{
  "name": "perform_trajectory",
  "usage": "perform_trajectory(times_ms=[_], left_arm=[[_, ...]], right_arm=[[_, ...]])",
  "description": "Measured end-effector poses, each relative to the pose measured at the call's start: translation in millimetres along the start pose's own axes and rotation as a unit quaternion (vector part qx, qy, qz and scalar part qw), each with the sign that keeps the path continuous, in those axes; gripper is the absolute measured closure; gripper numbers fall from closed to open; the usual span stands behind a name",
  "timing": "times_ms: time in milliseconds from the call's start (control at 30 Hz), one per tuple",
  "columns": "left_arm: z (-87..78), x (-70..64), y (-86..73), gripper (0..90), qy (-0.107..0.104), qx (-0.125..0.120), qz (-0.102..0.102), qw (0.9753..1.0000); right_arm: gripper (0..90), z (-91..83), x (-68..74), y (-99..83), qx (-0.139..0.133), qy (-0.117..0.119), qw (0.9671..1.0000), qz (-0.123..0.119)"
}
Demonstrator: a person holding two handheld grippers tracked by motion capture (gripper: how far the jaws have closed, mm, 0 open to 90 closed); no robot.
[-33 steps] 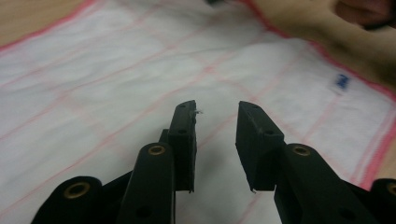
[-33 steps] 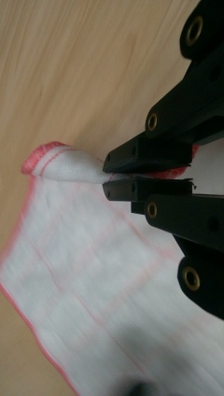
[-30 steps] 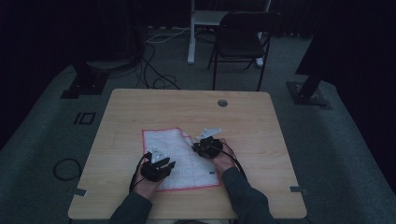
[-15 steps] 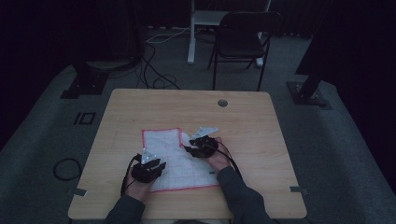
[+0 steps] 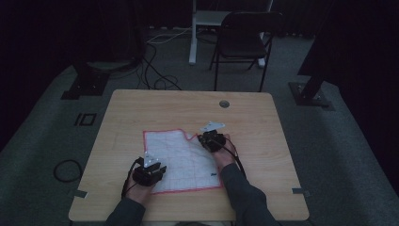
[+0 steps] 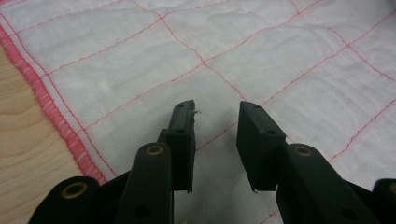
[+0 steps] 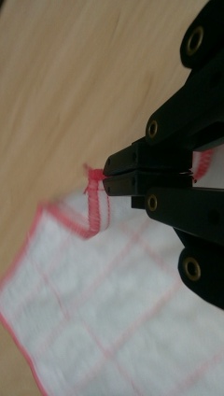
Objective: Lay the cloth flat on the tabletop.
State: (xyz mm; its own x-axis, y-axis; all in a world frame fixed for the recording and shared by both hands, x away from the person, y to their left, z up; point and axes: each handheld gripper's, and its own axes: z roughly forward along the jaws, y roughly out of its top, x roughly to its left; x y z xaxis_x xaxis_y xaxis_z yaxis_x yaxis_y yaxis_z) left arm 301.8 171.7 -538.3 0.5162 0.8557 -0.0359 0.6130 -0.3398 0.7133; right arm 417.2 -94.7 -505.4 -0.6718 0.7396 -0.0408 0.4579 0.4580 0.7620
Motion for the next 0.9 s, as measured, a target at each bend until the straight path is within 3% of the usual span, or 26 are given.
perform_trajectory(times_ms=[200, 433, 533, 600, 700, 900], left_arm=[[-0.5, -1.4, -0.9, 67.7, -0.004, 0.001, 0.015, 0.9999], [-1.5, -8.0, -2.3, 67.6, -0.018, 0.002, 0.028, 0.9994], [-1.4, -11.8, -3.0, 67.2, -0.024, 0.0, 0.032, 0.9992], [-1.1, -13.4, -3.2, 66.8, -0.023, -0.002, 0.034, 0.9991], [-1.0, -11.9, -4.4, 64.6, -0.027, -0.009, 0.025, 0.9993], [-5.8, -5.9, -2.5, 62.2, -0.013, -0.023, 0.015, 0.9995]], right_arm=[[89.7, -16.0, -32.5, -1.2, -0.01, -0.039, 0.9981, 0.046], [89.6, -22.9, -54.9, -5.2, -0.004, -0.064, 0.9959, 0.064], [87.5, -22.1, -57.7, -9.1, 0.003, -0.071, 0.9953, 0.065], [79.9, -22.3, -58.0, -11.6, 0.008, -0.083, 0.9944, 0.065], [73.7, -26.1, -55.6, -15.0, 0.004, -0.078, 0.9948, 0.066], [67.1, -34.8, -44.5, -25.4, -0.002, -0.062, 0.9961, 0.062]])
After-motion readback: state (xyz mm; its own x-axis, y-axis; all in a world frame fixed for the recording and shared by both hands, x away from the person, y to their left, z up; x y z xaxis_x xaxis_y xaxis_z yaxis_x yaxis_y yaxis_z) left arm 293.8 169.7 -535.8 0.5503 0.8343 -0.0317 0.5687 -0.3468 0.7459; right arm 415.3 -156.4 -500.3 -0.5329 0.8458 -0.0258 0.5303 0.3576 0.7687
